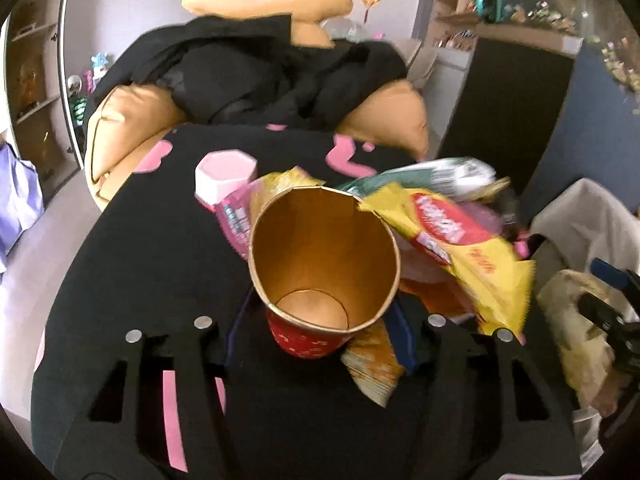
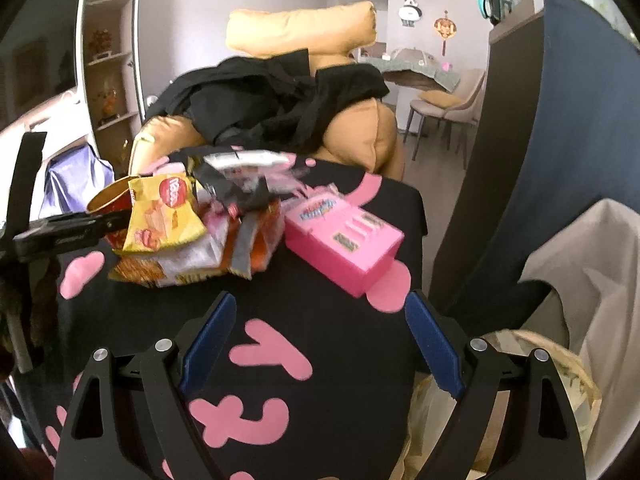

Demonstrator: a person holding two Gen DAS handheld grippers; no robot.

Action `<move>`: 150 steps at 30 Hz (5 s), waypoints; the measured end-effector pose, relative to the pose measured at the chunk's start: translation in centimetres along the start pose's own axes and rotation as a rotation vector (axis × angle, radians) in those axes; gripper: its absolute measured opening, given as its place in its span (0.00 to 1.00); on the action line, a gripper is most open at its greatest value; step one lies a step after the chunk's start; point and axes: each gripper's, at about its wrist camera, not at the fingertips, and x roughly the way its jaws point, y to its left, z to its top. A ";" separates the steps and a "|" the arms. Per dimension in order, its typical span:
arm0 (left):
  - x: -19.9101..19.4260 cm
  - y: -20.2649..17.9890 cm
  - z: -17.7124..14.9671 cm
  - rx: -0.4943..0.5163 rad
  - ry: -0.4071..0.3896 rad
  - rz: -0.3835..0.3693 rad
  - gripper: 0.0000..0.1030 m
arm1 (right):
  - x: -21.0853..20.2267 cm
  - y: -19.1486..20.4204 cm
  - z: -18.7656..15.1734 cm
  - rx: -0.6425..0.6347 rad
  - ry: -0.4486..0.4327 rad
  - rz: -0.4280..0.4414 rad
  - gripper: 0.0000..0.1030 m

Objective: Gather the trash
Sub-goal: 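Grasp the green milk carton with the right tool while the left tool holds the cup, then drop the red cup into the paper trash bag with the left tool while the right tool carries the carton, then lower the milk carton into the trash bag and open the right tool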

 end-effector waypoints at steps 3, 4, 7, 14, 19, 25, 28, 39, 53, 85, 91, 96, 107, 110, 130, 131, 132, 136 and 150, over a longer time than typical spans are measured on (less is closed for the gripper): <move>-2.6 -0.8 -0.6 0.029 -0.037 0.018 0.52 | 0.0 0.3 1.3 -0.002 -0.010 0.019 0.81; -3.2 -0.8 -0.7 0.026 -0.032 0.018 0.52 | 0.1 0.4 1.5 -0.001 -0.011 0.024 0.81; -4.4 -0.5 -1.1 0.013 -0.003 0.014 0.53 | 0.3 1.1 3.4 -0.006 -0.033 0.054 0.81; -3.7 1.4 -1.7 -0.032 0.127 -0.012 0.53 | 4.5 3.8 10.4 -0.114 -0.009 0.157 0.81; -3.6 2.5 -1.9 -0.040 0.114 -0.014 0.54 | 10.3 4.8 14.6 -0.118 0.081 0.203 0.81; -3.1 4.4 -2.2 -0.084 0.098 0.005 0.54 | 15.7 5.3 15.4 -0.055 0.252 0.332 0.79; -2.9 5.1 -2.2 -0.102 0.097 0.009 0.54 | 15.7 6.5 14.1 -0.121 0.297 0.344 0.57; -2.9 5.7 -2.6 -0.156 0.078 0.016 0.54 | 11.1 7.3 7.4 -0.185 0.374 0.384 0.49; -3.5 5.7 -2.1 -0.188 0.055 0.029 0.54 | 8.9 8.3 11.6 -0.233 0.282 0.266 0.59; -7.5 1.1 0.8 -0.168 -0.082 -0.037 0.54 | 0.3 4.0 8.9 -0.078 0.015 0.165 0.48; -9.1 -3.5 1.4 -0.078 -0.098 -0.044 0.54 | -3.7 0.7 7.2 -0.063 -0.067 0.125 0.48; -10.1 -8.4 1.9 -0.009 -0.115 -0.097 0.54 | -8.3 -3.5 5.6 -0.021 -0.159 0.076 0.48; -5.1 -24.5 0.4 0.120 -0.001 -0.401 0.54 | -17.0 -15.9 0.2 0.091 -0.293 -0.206 0.49; -2.4 -29.0 -0.5 0.162 0.055 -0.451 0.54 | -18.0 -19.0 -0.9 0.133 -0.308 -0.256 0.49; 0.6 -32.0 -1.4 0.152 0.124 -0.458 0.91 | -15.5 -22.3 -4.6 0.203 -0.360 -0.255 0.49; 0.3 -31.4 -1.4 0.146 0.117 -0.445 0.91 | -14.8 -21.8 -4.6 0.204 -0.356 -0.245 0.49; -0.1 -30.8 -1.4 0.142 0.113 -0.433 0.91 | -14.2 -21.4 -4.7 0.203 -0.353 -0.243 0.49; -1.3 -28.5 -1.5 0.145 0.108 -0.392 0.91 | -12.1 -20.1 -4.9 0.186 -0.345 -0.247 0.49; -3.3 -16.8 -2.1 0.017 0.025 -0.226 0.91 | -10.0 -18.6 -10.1 0.194 -0.205 -0.212 0.73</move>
